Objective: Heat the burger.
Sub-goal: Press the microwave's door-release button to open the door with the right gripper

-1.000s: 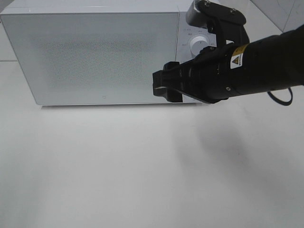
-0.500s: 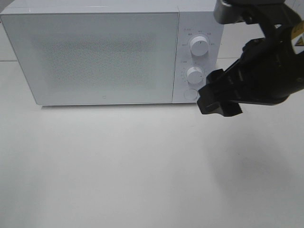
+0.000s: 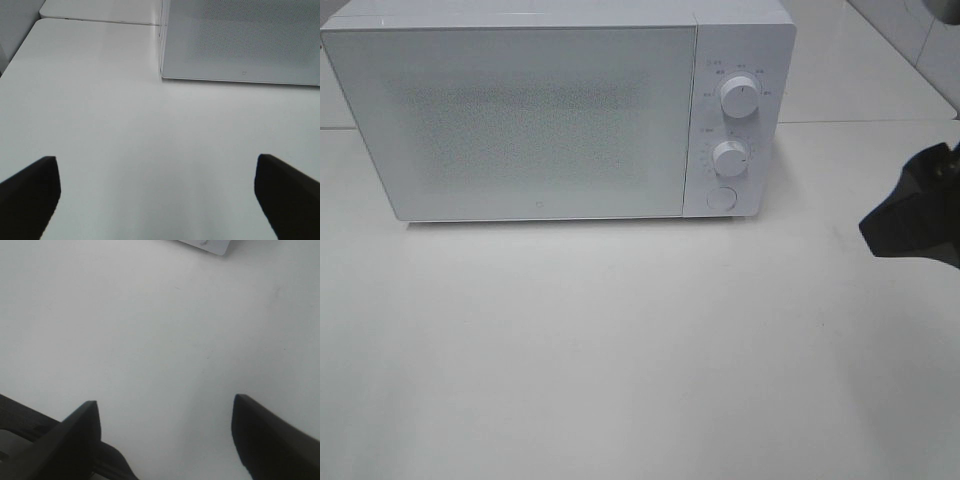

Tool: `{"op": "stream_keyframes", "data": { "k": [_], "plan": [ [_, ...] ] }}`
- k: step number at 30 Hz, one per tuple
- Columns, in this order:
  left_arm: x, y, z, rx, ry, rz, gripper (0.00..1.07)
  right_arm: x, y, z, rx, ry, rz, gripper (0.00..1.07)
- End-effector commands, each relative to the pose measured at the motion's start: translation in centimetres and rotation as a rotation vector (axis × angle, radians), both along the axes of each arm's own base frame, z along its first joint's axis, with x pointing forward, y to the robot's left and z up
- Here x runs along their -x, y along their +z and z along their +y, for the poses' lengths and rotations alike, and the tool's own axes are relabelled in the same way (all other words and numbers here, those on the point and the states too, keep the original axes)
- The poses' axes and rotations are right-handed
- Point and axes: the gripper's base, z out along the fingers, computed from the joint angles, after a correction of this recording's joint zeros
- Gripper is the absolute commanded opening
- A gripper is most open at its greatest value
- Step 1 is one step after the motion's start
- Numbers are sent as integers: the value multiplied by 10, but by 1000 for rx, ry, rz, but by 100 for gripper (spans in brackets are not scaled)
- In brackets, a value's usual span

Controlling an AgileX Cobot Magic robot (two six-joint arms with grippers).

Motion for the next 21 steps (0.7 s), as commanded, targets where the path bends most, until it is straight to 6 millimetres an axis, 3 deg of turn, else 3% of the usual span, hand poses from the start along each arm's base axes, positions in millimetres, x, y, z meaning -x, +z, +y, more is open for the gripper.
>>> {"op": "stream_keyframes", "data": {
  "k": [1,9,11,14,21],
  "plan": [
    [2,0,-1,6,-1,-26,98,16,3,-16,5,-16,-32,71],
    [2,0,-1,6,-1,-26,98,36,-3,-40,-18,-75,-76,77],
    [2,0,-1,6,-1,-26,98,44,-8,-63,-15,-196,-109,77],
    [2,0,-1,6,-1,-26,98,47,-9,-67,-12,-210,-119,76],
    [2,0,-1,6,-1,-26,98,76,-17,-88,-62,-343,-200,76]
  ]
}}
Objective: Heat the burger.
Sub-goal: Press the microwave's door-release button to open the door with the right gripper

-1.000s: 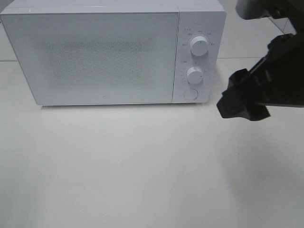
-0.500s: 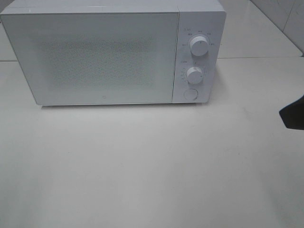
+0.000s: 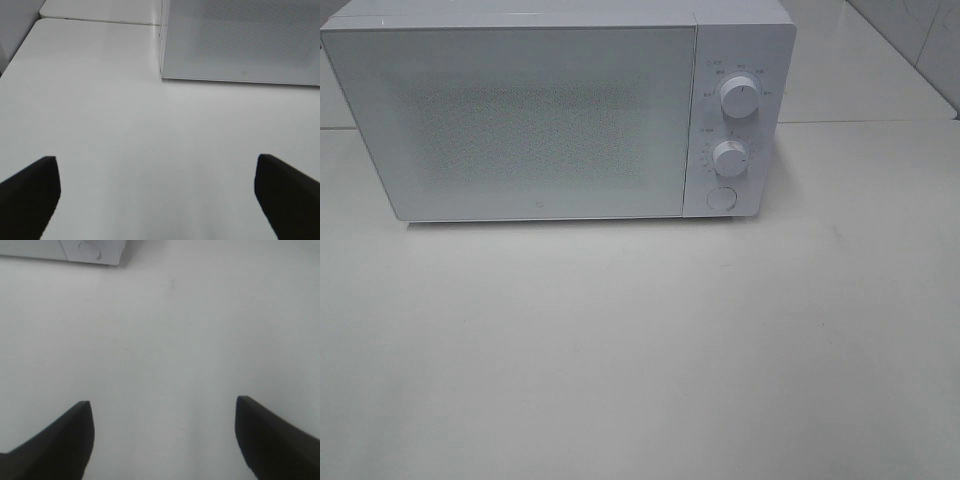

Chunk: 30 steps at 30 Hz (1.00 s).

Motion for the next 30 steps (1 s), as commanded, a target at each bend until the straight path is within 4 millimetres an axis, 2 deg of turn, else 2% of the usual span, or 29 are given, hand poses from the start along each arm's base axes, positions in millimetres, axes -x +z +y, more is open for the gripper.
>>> {"op": "stream_keyframes", "data": {
  "k": [1,12,22,30],
  "plan": [
    [2,0,-1,6,-1,-26,98,13,-5,-5,-29,-45,-30,76],
    [2,0,-1,6,-1,-26,98,46,-28,-10,-115,-146,-107,76],
    [2,0,-1,6,-1,-26,98,80,-28,-13,-142,-123,-317,76],
    [2,0,-1,6,-1,-24,98,86,-28,-14,-142,-118,-354,76]
  ]
}}
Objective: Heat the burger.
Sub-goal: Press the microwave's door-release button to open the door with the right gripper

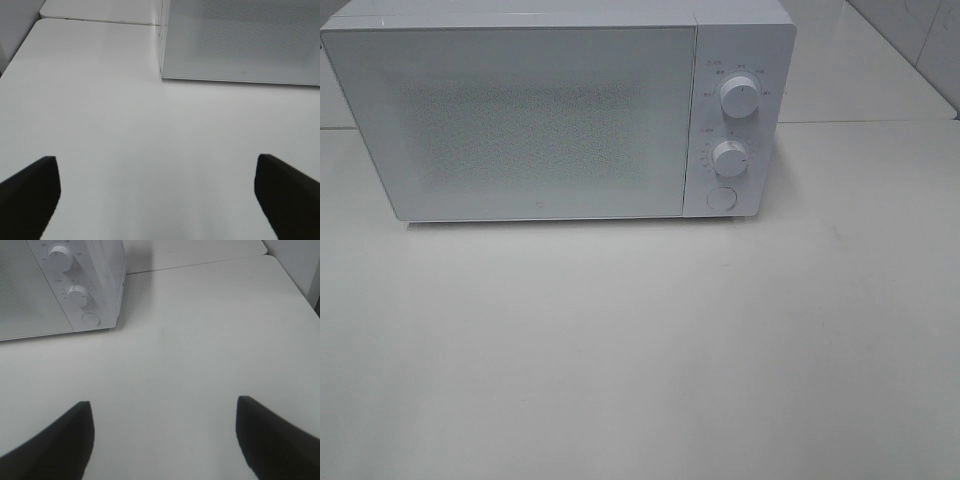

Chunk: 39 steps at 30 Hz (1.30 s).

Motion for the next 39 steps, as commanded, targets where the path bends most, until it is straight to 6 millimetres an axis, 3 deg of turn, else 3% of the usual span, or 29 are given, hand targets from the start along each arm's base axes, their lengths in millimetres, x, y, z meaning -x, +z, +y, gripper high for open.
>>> {"op": "stream_keyframes", "data": {
  "k": [1,16,22,31,35,39],
  "plan": [
    [2,0,-1,6,-1,-24,98,3,0,-1,17,0,-30,76],
    [2,0,-1,6,-1,-24,98,3,0,-1,19,-1,-36,76],
    [2,0,-1,6,-1,-24,98,-4,13,0,19,3,-62,76],
    [2,0,-1,6,-1,-24,98,-49,28,5,38,24,-92,76],
    [2,0,-1,6,-1,-24,98,-64,30,7,40,30,-88,76],
    [2,0,-1,6,-1,-24,98,-92,27,11,43,43,-81,76]
  ]
}}
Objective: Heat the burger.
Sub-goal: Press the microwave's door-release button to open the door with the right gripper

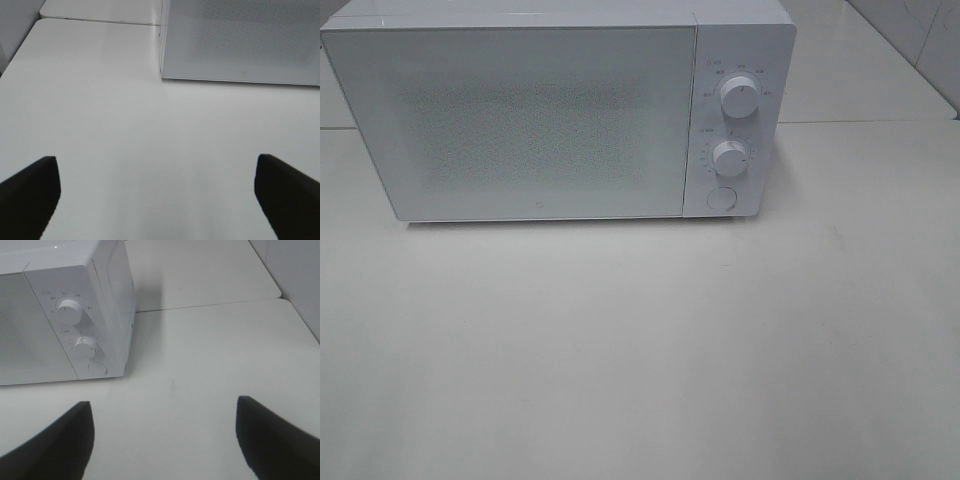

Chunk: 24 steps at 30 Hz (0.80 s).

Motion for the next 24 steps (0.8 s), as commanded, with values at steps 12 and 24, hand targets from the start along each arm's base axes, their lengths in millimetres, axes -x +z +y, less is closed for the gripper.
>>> {"op": "stream_keyframes", "data": {
  "k": [12,24],
  "plan": [
    [2,0,-1,6,-1,-24,98,-70,-10,9,12,34,-37,76],
    [2,0,-1,6,-1,-24,98,-115,-23,16,1,60,-97,76]
  ]
}}
